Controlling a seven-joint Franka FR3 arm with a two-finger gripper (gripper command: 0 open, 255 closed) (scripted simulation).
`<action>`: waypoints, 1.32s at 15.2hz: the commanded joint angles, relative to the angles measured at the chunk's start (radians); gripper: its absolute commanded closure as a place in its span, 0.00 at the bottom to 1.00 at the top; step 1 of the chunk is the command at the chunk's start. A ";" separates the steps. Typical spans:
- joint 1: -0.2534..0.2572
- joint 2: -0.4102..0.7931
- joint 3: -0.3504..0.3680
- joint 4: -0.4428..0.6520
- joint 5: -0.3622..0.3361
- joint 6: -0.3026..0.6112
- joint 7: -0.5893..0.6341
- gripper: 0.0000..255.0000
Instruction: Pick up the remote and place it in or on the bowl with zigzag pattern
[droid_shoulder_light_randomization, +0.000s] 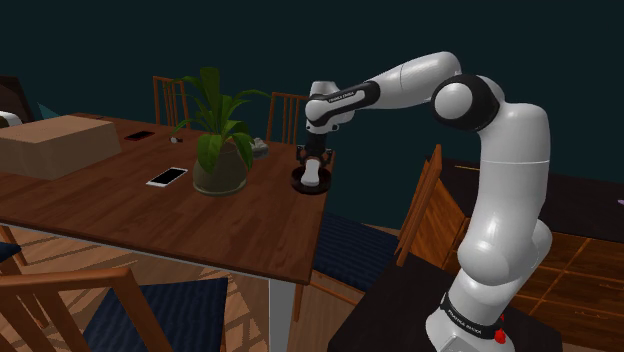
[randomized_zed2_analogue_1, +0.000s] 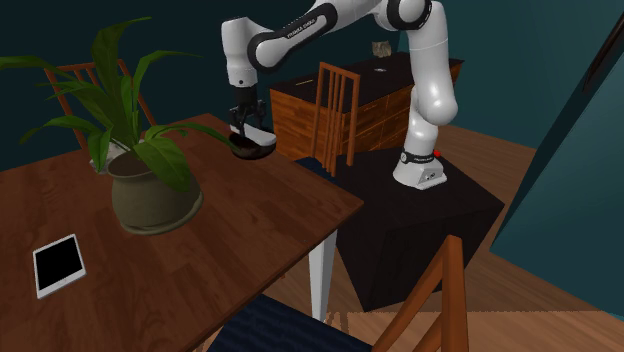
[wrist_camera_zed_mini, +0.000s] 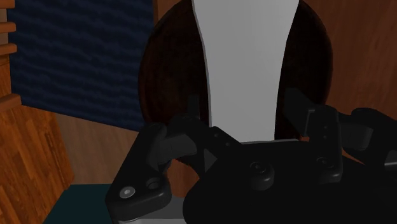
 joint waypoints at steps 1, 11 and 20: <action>0.000 0.003 -0.001 -0.001 -0.001 -0.001 0.000 1.00; -0.002 -0.025 0.001 0.062 0.006 -0.091 -0.004 0.00; -0.002 -0.031 0.002 0.080 0.007 -0.115 -0.005 0.00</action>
